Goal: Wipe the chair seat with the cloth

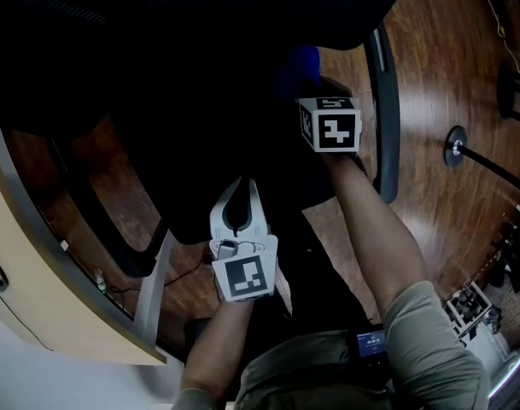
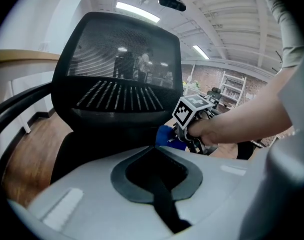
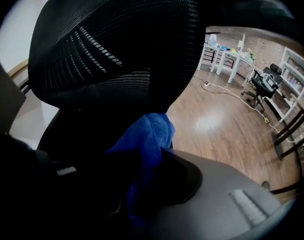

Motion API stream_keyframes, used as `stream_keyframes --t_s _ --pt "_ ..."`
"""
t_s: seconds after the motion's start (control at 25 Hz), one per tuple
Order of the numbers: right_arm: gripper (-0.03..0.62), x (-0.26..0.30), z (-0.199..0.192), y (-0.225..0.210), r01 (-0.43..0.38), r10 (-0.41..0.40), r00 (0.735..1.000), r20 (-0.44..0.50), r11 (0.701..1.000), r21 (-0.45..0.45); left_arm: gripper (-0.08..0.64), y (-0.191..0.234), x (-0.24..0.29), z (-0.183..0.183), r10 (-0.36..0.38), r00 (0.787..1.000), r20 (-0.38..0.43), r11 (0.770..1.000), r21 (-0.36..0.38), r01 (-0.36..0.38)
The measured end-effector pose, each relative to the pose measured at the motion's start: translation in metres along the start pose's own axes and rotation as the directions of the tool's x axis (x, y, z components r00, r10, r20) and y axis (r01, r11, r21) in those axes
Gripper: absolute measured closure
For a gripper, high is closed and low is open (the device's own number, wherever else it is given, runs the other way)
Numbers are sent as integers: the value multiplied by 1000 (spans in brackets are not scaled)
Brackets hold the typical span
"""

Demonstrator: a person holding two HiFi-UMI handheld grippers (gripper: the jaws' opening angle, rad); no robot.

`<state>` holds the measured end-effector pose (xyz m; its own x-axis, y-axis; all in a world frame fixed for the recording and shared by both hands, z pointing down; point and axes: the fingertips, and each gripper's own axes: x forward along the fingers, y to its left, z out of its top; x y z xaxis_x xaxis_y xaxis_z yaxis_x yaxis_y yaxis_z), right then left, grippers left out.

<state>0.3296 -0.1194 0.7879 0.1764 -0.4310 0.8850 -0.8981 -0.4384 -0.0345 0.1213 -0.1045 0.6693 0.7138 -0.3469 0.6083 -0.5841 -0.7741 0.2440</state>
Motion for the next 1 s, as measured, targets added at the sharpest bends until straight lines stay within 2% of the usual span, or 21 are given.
stream_keyframes --t_s 0.12,0.24,0.36,0.48,0.6,0.72,0.84,1.0 --pt "491 -6 4 3 -3 3 1000 21 1000 8 557 12 -6 0 23 1000 7 1000 -16 -23" --pt "491 -22 11 24 -31 29 998 64 999 27 556 33 -21 0 70 997 11 997 -34 -69" --pt "491 -36 21 71 -103 105 990 99 994 -18 555 60 -39 0 148 989 18 987 -73 -146" --pt "491 -49 21 141 -200 212 972 104 973 -115 557 89 -66 -3 211 977 22 973 -103 -207" --pt "491 -58 16 219 -299 328 941 88 922 -246 555 115 -95 -13 265 964 20 958 -117 -261" --pt "491 -58 6 288 -383 430 902 50 846 -370 556 136 -119 -23 315 949 20 941 -140 -309" --pt "491 -53 -10 335 -431 480 877 -1 787 -441 556 143 -136 -33 331 943 19 933 -157 -324" --pt "491 -47 -28 378 -477 524 850 -59 715 -511 555 148 -150 -48 345 938 14 925 -172 -338"
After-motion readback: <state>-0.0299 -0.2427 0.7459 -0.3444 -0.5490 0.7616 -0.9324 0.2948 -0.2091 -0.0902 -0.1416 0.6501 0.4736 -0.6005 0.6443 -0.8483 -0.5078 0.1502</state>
